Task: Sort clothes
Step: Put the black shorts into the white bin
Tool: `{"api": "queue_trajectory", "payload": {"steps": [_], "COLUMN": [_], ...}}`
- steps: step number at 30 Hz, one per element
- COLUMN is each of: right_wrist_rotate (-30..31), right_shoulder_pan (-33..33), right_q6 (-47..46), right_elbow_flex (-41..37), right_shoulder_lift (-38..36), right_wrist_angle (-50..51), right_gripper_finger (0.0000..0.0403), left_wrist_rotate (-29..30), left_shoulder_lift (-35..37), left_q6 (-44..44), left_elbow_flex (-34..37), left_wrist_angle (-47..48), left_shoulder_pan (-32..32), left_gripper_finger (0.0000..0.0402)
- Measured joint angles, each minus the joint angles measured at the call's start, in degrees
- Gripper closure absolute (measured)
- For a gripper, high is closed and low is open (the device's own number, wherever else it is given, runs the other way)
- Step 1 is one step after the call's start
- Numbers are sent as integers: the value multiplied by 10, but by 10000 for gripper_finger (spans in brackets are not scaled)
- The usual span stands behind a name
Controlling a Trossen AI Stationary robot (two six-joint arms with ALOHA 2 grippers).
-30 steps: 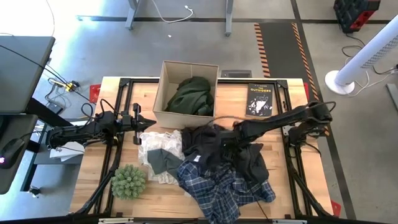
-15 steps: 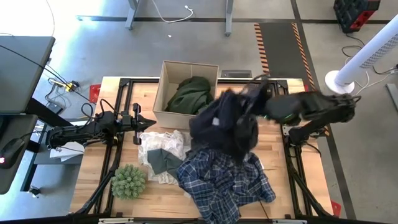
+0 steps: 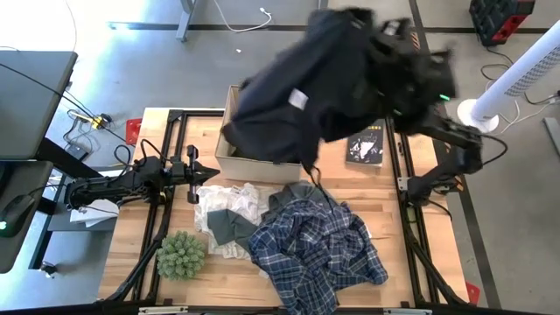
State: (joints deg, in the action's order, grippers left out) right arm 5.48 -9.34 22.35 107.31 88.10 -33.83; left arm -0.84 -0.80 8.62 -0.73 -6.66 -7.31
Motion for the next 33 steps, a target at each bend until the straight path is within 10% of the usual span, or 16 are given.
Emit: {"api": "queue_trajectory", "payload": {"steps": [9,21,33], "right_wrist_rotate": [-77,-223,-181], "right_shoulder_pan": [-137,-138,-142], "right_q6": [-202,-199,-189], "right_elbow_flex": [0,-1,0], "right_shoulder_lift": [144,284,393], "right_wrist_angle": [133,587,762], "right_gripper_finger": [382,381,359], "left_wrist_rotate": [0,0,0], "left_shoulder_lift": [0,0,0], "left_q6": [0,0,0], "left_elbow_flex": [0,0,0], "left_wrist_angle": [0,0,0], "left_shoulder_pan": [0,0,0], "left_gripper_finger": [400,400,400]}}
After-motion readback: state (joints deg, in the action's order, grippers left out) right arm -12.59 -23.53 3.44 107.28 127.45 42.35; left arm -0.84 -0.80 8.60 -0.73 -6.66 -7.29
